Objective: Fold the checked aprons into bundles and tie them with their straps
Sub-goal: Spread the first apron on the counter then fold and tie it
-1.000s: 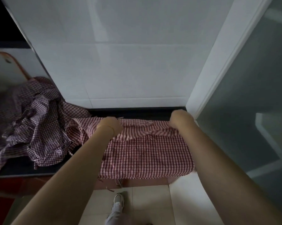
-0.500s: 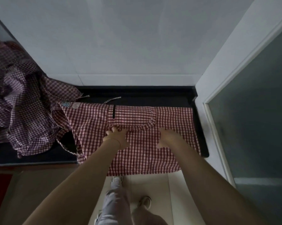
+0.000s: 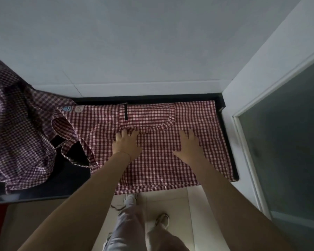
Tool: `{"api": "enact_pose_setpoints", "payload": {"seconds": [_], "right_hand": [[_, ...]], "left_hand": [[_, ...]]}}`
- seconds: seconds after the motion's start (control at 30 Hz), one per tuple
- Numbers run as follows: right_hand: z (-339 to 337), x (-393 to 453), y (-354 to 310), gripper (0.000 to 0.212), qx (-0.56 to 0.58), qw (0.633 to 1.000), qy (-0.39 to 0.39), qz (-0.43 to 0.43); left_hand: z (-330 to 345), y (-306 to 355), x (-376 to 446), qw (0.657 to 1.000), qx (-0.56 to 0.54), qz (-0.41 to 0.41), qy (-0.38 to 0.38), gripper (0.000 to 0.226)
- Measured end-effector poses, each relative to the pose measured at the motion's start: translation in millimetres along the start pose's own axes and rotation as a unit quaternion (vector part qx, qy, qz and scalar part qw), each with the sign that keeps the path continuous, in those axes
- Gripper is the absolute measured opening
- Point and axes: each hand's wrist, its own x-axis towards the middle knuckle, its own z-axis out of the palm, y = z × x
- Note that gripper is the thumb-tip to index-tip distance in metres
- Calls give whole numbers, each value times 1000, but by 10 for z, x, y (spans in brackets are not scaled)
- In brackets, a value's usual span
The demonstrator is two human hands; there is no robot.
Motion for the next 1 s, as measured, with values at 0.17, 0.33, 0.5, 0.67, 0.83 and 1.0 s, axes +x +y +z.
{"api": "enact_pose_setpoints", "payload": {"seconds": [0.17, 0.33, 0.5, 0.67, 0.83, 1.0], "right_hand": [[45, -77, 16, 90, -18, 999, -35, -16], [12, -141, 491, 65, 19, 996, 36, 79], [-27, -318, 795, 56, 60, 991, 69, 95], [121, -566, 881, 70, 103, 971, 79, 201], [181, -706, 886, 69, 154, 950, 89, 257], [142, -759, 948, 53, 281, 896, 78, 335]], "left_hand": [[192, 254, -87, 999, 33, 18, 36, 75], [303, 264, -85, 996, 65, 16, -56, 97], [211, 55, -46, 1000, 15, 19, -1, 73], [445, 152, -527, 978, -145, -65, 133, 23], [866, 211, -921, 876, -399, -271, 11, 28], [1115, 176, -1038, 616, -686, -387, -1, 24]]}}
